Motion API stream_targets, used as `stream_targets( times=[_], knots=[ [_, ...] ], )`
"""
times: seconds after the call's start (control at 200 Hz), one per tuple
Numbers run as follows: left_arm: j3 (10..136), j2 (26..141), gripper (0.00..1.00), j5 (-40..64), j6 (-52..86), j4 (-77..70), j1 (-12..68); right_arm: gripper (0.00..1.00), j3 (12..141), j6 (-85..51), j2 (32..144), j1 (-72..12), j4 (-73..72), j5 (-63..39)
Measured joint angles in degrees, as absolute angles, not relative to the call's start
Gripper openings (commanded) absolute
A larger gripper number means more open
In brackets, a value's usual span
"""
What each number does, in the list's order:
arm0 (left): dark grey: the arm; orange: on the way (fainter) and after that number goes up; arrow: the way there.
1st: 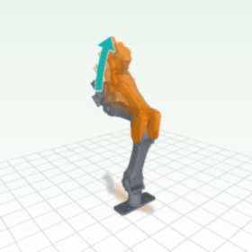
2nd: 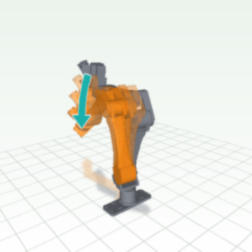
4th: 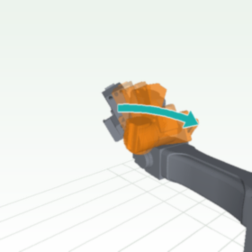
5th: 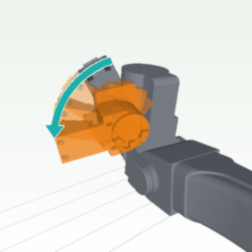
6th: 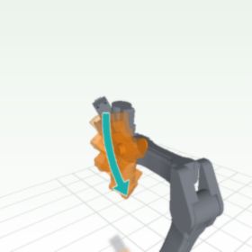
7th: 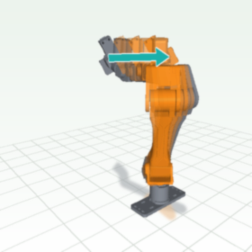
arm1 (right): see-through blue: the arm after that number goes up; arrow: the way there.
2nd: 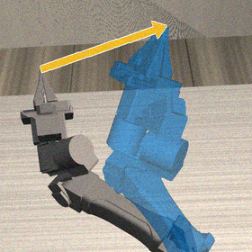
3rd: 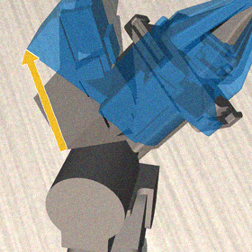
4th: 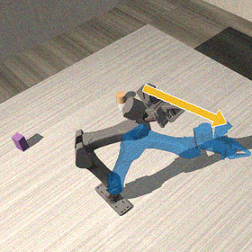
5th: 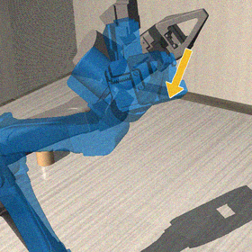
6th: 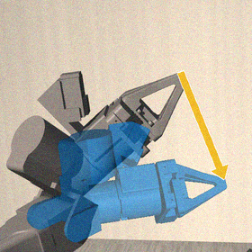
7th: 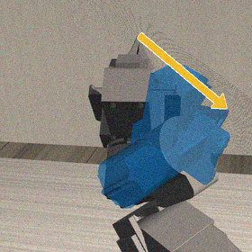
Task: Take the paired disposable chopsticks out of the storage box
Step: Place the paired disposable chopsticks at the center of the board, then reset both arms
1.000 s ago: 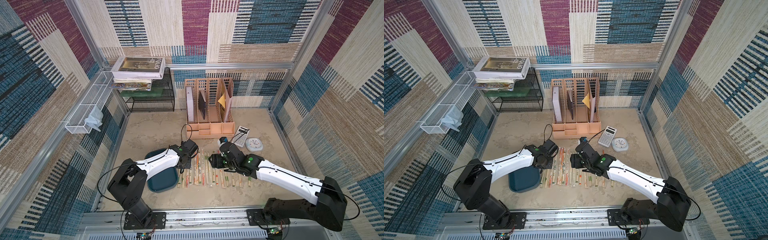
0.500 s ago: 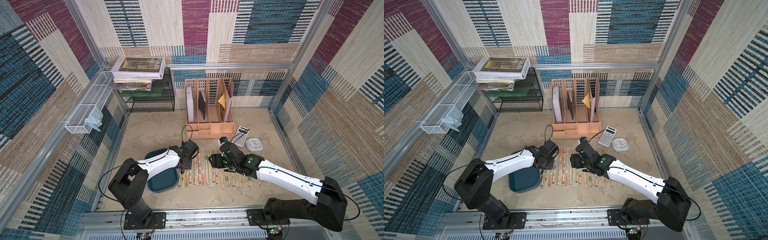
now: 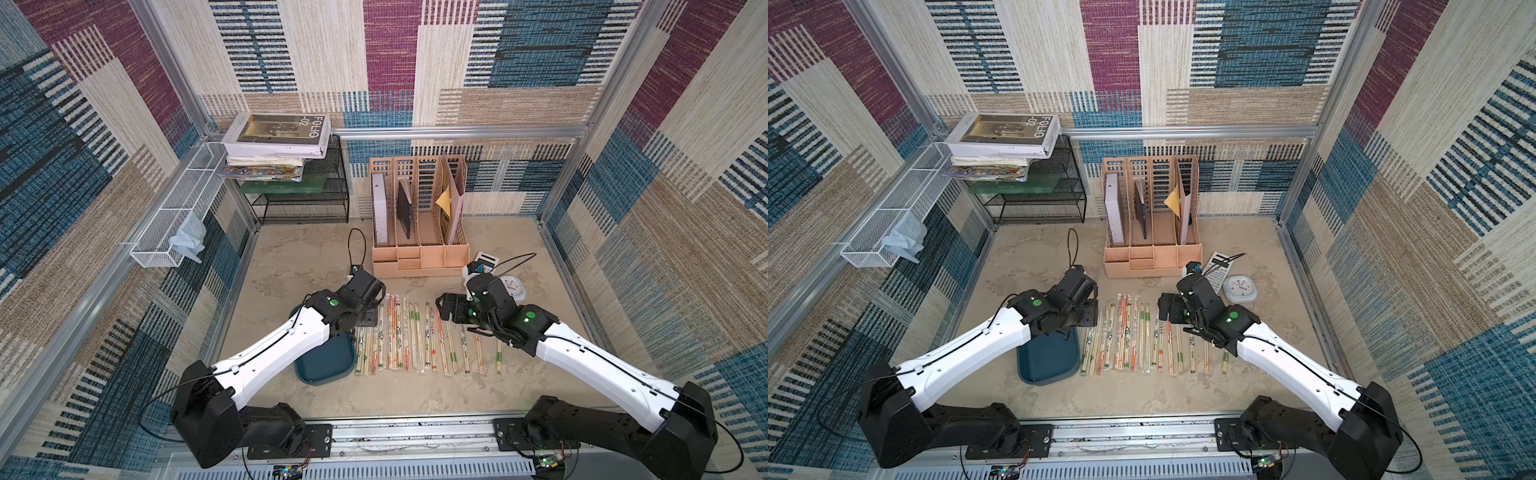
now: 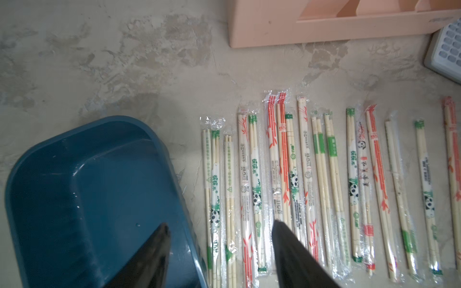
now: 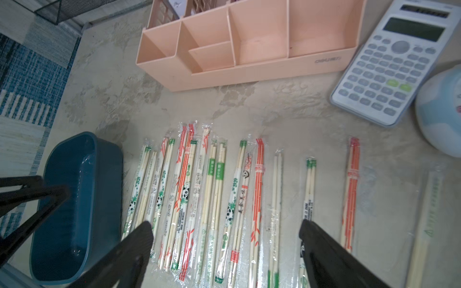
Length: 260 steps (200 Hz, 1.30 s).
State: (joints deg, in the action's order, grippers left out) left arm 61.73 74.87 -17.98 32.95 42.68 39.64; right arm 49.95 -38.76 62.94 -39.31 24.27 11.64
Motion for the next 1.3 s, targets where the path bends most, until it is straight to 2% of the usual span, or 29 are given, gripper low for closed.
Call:
stream_targets(
  times=[0.025,0.085,0.305,0.506,0.716,0.811,1.001,1.102,1.207,1.302],
  knots=[
    [61.63,73.87,0.93,-18.57,33.12,43.09,39.62,0.95,49.87,-38.63,62.06,-38.46,24.67,11.99],
    [61.28,71.18,0.99,-20.16,33.10,43.97,39.46,0.96,49.74,-38.24,60.34,-36.84,25.36,13.37],
    [58.70,60.07,1.00,-29.56,32.05,43.31,38.85,0.96,49.76,-35.42,53.82,-26.63,25.50,22.44],
    [51.81,49.80,1.00,-35.64,23.20,34.24,33.19,0.96,42.72,-27.24,47.18,-15.92,12.49,31.48],
    [40.62,42.57,1.00,-39.03,13.26,20.25,22.85,0.96,35.64,-18.96,52.14,-5.76,-2.09,30.89],
    [33.43,40.18,1.00,-36.69,6.79,12.71,19.25,0.96,30.85,-16.03,57.01,-2.94,-8.45,28.82],
    [26.61,42.98,1.00,-29.52,-0.64,2.46,11.44,0.96,25.34,-12.99,69.21,-1.30,-20.47,25.17],
    [25.58,44.80,1.00,-26.33,-1.96,0.43,10.17,0.96,23.90,-12.08,72.01,-1.23,-24.47,24.23],
    [22.85,54.22,1.00,-22.59,-3.27,-11.09,8.43,0.96,21.45,-10.02,77.28,-1.23,-32.88,23.33],
    [20.73,62.26,1.00,-19.14,-3.66,-18.11,7.97,0.96,18.63,-7.88,77.65,-1.06,-39.79,21.93]
  ],
)
